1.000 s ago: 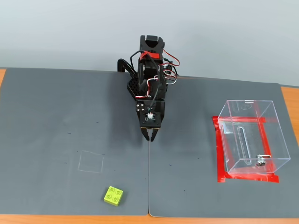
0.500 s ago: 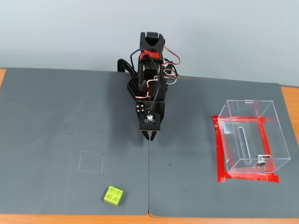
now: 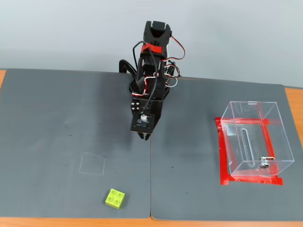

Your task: Pick the green lego block and place it into the transparent box

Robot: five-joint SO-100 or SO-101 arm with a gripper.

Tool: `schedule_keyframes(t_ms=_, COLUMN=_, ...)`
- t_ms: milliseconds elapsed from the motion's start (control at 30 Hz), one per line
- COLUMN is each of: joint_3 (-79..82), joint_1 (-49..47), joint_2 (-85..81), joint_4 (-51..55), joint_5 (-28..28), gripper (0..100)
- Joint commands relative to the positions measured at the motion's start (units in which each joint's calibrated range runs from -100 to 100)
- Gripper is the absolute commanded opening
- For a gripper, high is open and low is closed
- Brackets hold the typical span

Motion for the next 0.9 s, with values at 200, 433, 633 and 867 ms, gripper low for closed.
schedule_keyframes(t_ms=200, joint_3=-12.0, joint_1=4.5, joint_2=13.2, joint_4=-1.7, joint_5=-0.2, gripper=3)
schedule_keyframes(t_ms=433, joint_3=-19.1, joint_1=5.9, joint_2=23.9, joint_4=-6.7, joint_5=0.1, gripper=18)
schedule_keyframes(t_ms=633, joint_3=-25.4, joint_1=6.4, joint_2=31.5, joint_4=-7.2, joint_5=0.2, gripper=30)
schedule_keyframes(t_ms=867, joint_3=-30.6, joint_1=5.8, joint_2=39.8, joint_4=-13.4, joint_5=0.2, gripper=36)
